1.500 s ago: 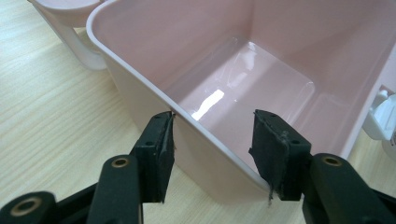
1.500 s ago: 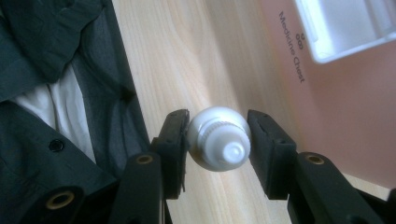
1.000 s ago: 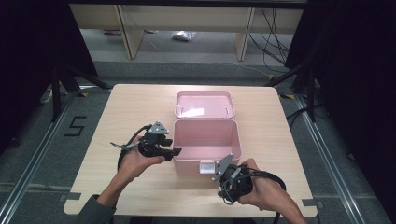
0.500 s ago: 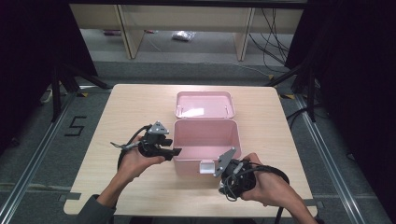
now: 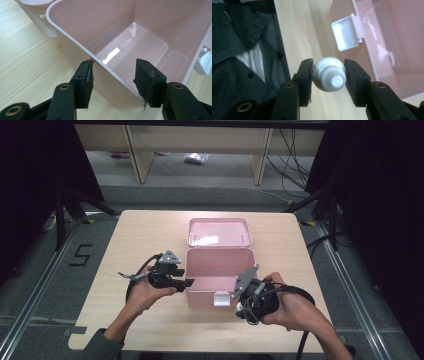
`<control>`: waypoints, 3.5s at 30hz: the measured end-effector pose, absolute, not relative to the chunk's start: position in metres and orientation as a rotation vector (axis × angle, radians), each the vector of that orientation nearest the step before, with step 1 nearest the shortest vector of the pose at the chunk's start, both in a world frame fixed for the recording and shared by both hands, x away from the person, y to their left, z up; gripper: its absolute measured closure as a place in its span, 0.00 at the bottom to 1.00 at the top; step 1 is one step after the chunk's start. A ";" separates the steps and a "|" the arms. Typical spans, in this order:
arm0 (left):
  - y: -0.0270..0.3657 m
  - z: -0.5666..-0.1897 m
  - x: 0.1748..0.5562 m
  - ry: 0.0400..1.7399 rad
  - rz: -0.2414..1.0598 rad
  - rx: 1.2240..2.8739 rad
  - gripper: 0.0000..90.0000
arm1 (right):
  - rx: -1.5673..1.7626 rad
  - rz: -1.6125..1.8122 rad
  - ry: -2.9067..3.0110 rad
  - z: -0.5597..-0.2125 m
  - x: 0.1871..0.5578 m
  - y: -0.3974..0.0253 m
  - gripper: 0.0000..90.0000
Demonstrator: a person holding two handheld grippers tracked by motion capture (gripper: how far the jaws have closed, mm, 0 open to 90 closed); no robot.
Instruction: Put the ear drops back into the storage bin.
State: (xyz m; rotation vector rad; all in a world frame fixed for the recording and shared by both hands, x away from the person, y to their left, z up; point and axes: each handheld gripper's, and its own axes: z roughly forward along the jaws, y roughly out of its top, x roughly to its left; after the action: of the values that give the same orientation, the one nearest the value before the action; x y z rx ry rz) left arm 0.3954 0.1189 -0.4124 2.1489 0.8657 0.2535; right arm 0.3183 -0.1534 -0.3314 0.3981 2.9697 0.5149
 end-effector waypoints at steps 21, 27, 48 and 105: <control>0.118 -0.412 0.395 0.870 0.264 2.151 0.54 | 0.416 0.552 2.923 -0.300 0.347 -0.159 0.67; 0.118 -0.412 0.395 0.871 0.264 2.152 0.54 | 0.436 0.562 2.917 -0.297 0.355 -0.161 0.67; 0.118 -0.412 0.395 0.871 0.263 2.151 0.54 | 0.549 0.496 2.899 -0.312 0.400 -0.158 0.67; 0.118 -0.412 0.395 0.863 0.261 2.154 0.54 | 0.693 0.316 2.991 -0.391 0.446 -0.139 0.67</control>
State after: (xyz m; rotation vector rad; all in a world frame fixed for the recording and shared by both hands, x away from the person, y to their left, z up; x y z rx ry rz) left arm 0.3951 0.1179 -0.4122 2.1535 0.8627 0.2608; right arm 0.4457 -0.1390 -0.3914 0.6928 2.9915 0.3158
